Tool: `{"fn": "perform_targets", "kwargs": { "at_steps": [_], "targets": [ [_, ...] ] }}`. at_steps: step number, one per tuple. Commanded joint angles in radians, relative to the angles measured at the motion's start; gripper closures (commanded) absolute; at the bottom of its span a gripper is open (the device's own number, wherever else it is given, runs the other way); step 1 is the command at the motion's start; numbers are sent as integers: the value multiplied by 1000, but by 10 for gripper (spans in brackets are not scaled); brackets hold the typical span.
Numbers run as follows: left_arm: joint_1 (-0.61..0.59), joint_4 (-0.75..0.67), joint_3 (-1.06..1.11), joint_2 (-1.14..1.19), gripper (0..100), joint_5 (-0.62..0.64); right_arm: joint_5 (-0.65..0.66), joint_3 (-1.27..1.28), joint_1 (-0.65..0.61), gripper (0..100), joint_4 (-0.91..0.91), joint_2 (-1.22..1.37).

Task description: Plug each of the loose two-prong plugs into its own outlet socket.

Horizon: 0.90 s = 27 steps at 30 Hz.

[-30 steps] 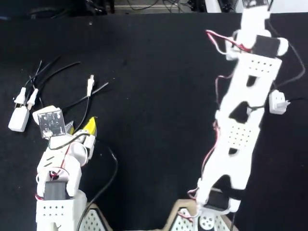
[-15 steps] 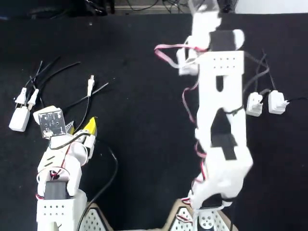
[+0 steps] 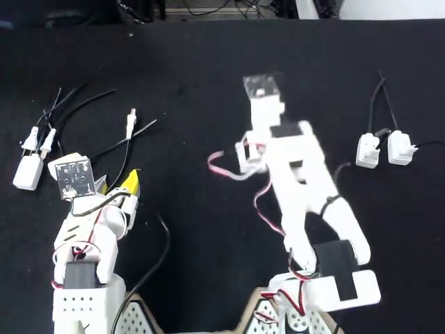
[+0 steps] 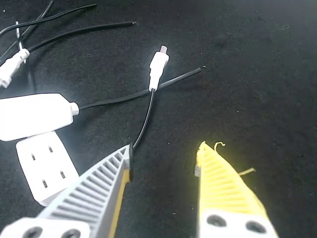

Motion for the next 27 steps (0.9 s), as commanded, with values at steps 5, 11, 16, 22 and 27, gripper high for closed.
{"fn": "perform_targets", "kwargs": {
  "at_steps": [5,11,16,22,27],
  "targets": [
    [-122,-5,-7,-6,780,-8,-5,186,-92,717,-221,-65],
    [-311,57,-130,-6,780,-66,0,275,-166,715,-318,-124],
    [-367,137,-237,-6,779,-69,-2,412,-170,719,-381,-268],
    [-371,169,-289,-6,779,-123,-3,562,-172,719,-457,-487],
    [-363,95,-239,-6,779,-87,-6,691,-172,719,-555,-595]
  ]
}}
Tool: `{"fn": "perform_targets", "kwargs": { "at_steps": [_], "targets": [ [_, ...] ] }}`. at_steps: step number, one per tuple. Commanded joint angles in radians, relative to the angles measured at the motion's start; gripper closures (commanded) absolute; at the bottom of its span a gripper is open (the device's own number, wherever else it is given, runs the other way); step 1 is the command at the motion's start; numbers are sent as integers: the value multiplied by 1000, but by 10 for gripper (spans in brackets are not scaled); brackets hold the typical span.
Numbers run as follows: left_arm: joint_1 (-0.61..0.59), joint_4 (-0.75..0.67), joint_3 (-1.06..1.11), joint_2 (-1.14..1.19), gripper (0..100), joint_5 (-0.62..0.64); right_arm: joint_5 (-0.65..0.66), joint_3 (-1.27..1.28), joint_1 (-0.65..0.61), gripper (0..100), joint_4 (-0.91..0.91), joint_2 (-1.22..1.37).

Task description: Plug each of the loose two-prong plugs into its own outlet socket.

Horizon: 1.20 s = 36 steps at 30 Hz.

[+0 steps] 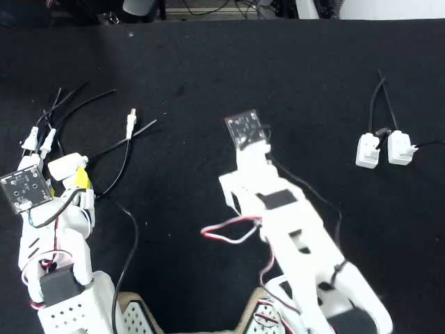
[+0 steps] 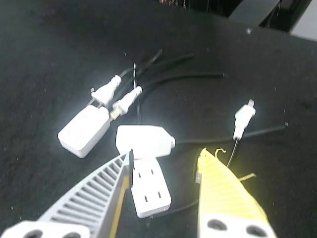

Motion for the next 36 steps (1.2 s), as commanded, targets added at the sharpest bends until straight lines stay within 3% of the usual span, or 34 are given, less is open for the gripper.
{"fn": "perform_targets", "kwargs": {
  "at_steps": [1,6,15,19,28,36],
  "targets": [
    [-7,-61,-13,-5,778,35,-3,59,-17,719,-74,-97],
    [-16,-81,-50,-5,746,-11,-3,64,-15,719,-77,-97],
    [-87,8,-410,6,733,-57,-3,67,-15,719,-78,-97],
    [-99,8,-461,61,732,-66,-3,67,-15,719,-78,-97],
    [-101,37,-503,526,732,-160,3,67,-15,719,-78,-97],
    [-127,72,-590,950,735,-379,3,67,-15,719,-78,-97]
  ]
}}
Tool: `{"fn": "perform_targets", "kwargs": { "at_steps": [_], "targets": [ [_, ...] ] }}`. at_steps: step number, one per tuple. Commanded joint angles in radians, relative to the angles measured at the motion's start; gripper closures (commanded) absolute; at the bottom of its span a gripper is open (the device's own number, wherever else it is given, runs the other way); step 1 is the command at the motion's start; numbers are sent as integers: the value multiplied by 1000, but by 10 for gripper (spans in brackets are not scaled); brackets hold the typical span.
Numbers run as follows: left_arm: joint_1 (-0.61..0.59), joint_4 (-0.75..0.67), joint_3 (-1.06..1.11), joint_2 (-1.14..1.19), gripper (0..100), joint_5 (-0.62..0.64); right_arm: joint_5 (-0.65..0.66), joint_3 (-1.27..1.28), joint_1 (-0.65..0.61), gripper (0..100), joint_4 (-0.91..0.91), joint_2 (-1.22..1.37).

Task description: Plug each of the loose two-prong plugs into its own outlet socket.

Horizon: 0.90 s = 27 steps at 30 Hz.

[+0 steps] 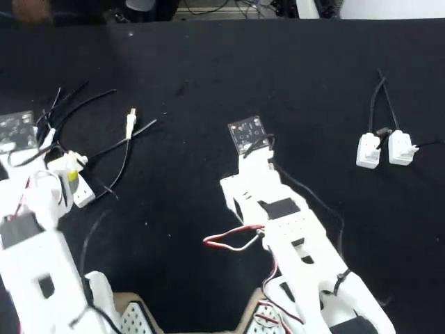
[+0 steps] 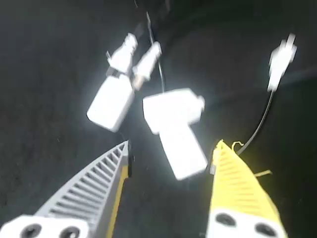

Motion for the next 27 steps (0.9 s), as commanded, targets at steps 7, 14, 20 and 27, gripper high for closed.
{"fn": "perform_targets", "kwargs": {
  "at_steps": [7,14,20,27],
  "targets": [
    [-116,6,-277,420,734,-84,3,-4,-14,719,-21,-27],
    [-137,38,-377,592,733,-230,3,-4,-14,719,-61,13],
    [-145,126,-493,746,735,-390,5,-10,-14,719,-63,38],
    [-156,189,-680,911,736,-423,5,-10,-14,719,-63,38]
  ]
}}
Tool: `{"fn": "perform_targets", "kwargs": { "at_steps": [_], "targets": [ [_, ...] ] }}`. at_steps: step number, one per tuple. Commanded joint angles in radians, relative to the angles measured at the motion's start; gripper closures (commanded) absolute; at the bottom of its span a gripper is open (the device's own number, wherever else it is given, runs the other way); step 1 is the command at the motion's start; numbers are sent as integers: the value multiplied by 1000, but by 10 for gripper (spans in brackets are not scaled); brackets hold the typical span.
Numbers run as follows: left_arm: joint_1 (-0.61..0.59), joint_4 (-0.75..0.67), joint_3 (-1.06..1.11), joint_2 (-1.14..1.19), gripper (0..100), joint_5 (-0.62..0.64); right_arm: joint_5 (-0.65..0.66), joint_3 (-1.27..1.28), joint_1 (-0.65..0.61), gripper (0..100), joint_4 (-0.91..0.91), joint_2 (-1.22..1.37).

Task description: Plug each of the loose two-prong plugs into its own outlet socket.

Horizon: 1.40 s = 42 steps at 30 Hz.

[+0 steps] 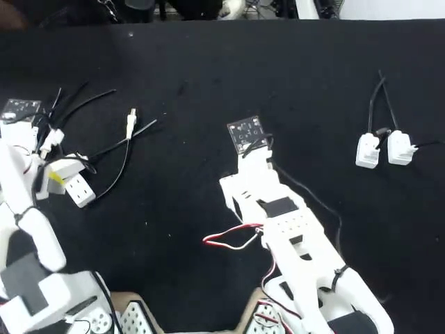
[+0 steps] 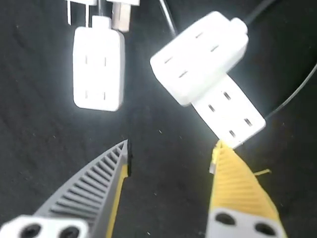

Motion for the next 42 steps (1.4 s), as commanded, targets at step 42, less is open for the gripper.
{"fn": "perform_targets", "kwargs": {
  "at_steps": [42],
  "targets": [
    [245,333,-648,371,732,717,5,-12,-14,719,-25,-4]
  ]
}}
